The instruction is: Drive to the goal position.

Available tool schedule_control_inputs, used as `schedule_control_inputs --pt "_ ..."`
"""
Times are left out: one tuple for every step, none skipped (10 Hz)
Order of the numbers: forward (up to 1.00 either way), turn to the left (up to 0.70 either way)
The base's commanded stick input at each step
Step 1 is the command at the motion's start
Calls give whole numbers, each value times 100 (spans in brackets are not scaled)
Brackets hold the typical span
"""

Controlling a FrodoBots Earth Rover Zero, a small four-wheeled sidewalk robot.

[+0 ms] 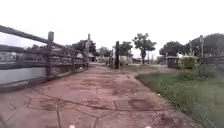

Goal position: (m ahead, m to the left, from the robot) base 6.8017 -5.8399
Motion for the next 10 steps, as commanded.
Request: schedule_control_inputs --pt "0 0" --pt "0 0" --pt "0 0" --pt "0 0" --pt "6 0" --pt "78 2" --pt "100 3" --pt "100 3" --pt "100 3" --pt "100 3"
